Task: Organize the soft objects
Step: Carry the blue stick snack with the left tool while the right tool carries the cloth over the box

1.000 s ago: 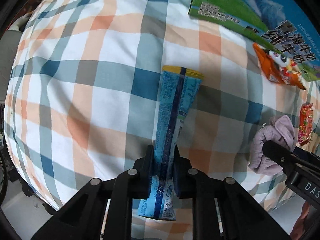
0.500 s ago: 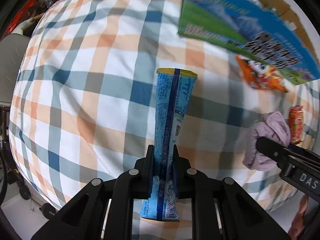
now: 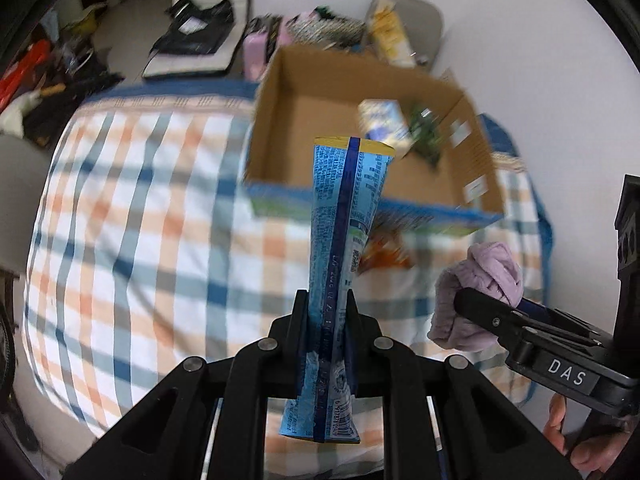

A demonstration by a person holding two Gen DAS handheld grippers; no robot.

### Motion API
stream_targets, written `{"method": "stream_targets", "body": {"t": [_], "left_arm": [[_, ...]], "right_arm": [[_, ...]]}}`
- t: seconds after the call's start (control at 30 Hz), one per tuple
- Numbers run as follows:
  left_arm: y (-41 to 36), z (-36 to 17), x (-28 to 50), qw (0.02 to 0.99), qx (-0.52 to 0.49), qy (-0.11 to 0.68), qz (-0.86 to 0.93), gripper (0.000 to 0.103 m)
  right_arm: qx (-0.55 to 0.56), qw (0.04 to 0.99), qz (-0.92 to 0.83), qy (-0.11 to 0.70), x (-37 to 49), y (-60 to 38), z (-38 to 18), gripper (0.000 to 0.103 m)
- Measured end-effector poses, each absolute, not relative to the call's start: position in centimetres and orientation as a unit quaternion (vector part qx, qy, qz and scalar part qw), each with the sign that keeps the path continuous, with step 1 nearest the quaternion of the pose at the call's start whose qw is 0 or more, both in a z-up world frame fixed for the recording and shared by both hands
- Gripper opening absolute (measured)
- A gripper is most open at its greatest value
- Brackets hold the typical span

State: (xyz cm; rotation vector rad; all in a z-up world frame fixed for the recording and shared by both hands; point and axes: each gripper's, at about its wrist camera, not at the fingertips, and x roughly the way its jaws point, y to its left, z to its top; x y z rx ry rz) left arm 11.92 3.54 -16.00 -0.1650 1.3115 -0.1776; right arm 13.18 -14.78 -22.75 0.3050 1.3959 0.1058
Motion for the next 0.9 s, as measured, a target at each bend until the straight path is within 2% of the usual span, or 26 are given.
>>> {"method": "stream_targets", "body": {"t": [0.2, 0.4, 0.9], "left_arm": [[0.9, -14.8, 19.0, 0.797, -0.058, 0.594, -0.094, 0.012], [-0.3, -16.3, 25.8, 0.792, -0.031, 0.604, -0.079, 0.012], [-1.6, -26.0, 37.0, 0.73, 0.008, 0.682, -0.044, 0.012]], "right_arm": [[0.135, 0.781, 0.024, 0.61, 17.1, -16.4, -19.5, 0.068], [0.115, 0.78, -0.009, 0.616, 22.8, -17.3, -20.9, 0.068], [0.072, 0.705, -0.058, 0.703, 32.6, -18.7, -33.1, 0.068]]}}
